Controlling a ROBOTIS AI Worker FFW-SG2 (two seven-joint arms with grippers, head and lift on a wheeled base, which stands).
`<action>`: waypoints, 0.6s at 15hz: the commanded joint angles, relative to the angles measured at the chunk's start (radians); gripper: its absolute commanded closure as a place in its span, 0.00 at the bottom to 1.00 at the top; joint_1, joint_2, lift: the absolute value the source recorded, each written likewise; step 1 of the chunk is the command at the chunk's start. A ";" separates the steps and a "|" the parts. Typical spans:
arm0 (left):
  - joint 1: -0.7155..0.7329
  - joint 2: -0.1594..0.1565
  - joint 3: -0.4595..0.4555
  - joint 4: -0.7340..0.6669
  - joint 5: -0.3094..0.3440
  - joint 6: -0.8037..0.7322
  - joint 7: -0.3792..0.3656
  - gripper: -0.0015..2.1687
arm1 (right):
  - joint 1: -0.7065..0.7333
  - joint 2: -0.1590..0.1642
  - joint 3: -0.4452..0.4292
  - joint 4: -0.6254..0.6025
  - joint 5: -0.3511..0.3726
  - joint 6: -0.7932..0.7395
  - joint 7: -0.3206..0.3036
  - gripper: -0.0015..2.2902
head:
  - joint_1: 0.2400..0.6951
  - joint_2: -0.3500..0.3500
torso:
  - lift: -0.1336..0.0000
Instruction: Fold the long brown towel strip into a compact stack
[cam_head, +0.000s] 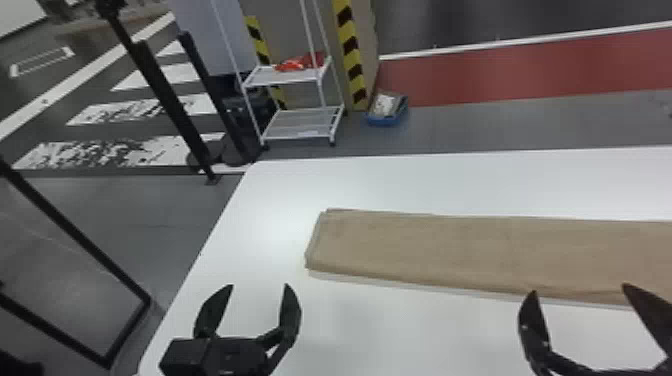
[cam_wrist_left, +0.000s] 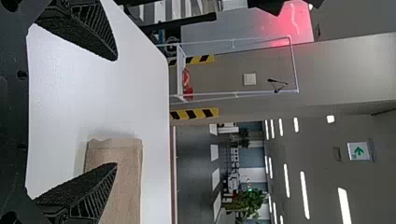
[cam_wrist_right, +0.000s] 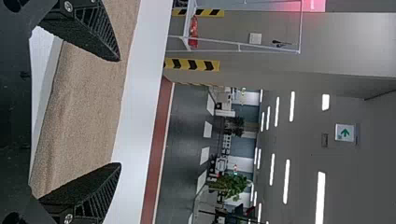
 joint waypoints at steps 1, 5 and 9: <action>-0.002 -0.003 -0.001 0.000 -0.001 0.000 0.000 0.03 | 0.000 -0.001 0.002 0.000 0.000 0.000 -0.002 0.04 | 1.00 1.00 | 0.09; -0.002 -0.003 -0.003 0.002 -0.007 0.000 0.000 0.03 | -0.002 -0.002 0.000 0.000 0.000 0.000 -0.005 0.04 | 1.00 1.00 | 0.09; -0.002 -0.003 -0.003 0.000 -0.007 0.000 0.002 0.03 | 0.003 -0.002 0.002 -0.002 0.000 0.000 -0.006 0.04 | 1.00 1.00 | 0.09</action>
